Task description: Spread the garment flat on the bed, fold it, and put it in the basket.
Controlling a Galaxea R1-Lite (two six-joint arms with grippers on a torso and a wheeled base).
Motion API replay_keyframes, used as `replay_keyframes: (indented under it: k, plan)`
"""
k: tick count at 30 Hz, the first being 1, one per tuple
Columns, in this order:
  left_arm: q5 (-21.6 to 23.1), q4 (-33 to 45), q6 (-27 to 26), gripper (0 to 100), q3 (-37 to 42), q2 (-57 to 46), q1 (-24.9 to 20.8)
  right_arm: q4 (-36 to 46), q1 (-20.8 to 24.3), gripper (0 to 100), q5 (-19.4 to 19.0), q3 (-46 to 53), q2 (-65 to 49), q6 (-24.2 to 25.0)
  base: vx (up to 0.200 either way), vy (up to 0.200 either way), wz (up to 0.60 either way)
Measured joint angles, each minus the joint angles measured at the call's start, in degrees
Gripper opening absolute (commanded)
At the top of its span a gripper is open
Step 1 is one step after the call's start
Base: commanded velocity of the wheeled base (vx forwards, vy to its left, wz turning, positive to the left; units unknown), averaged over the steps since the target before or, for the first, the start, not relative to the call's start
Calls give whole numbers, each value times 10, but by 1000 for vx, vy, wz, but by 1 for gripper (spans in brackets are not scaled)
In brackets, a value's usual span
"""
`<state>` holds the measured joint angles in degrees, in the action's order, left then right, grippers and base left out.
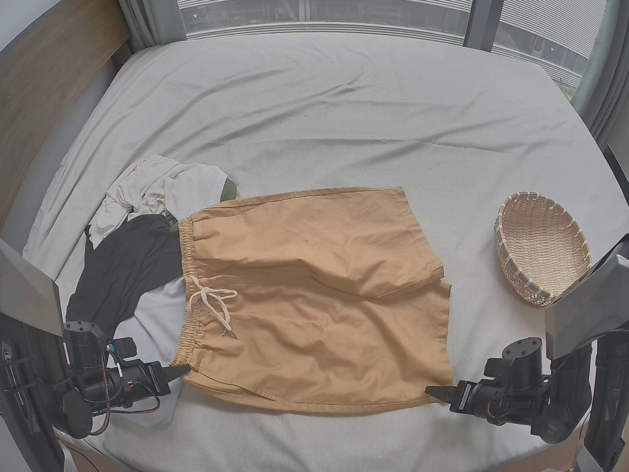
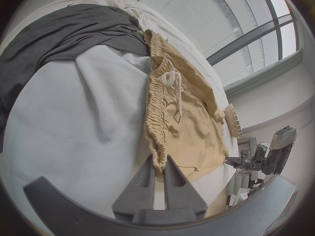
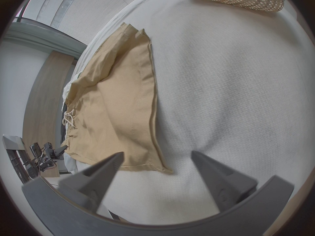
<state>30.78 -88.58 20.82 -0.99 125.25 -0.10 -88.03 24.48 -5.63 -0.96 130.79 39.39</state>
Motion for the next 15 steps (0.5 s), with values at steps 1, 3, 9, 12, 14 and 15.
replay_keyframes:
  k: [1,3,9,12,14,15]
  plan:
    - [0,0,0,0,0,0,0,0,0,0,0,0,-1,0,0,0,0]
    - [0,0,0,0,0,0,0,0,0,0,-1,0,-3,0,0,0,0]
    - [1,-1,4,0,0,-1,-1,-1,0,0,-1,0,-8,0,0,0,0]
    - [10,0,20,0,0,-7,-2,-1,0,0,-1,0,-11,0,0,0,0]
    - [17,0,45,0,0,-21,-3,0,3,0,-1,0,-18,1,0,0,0]
    - [20,1,60,0,0,-32,-3,2,5,0,-2,0,-24,1,0,0,0]
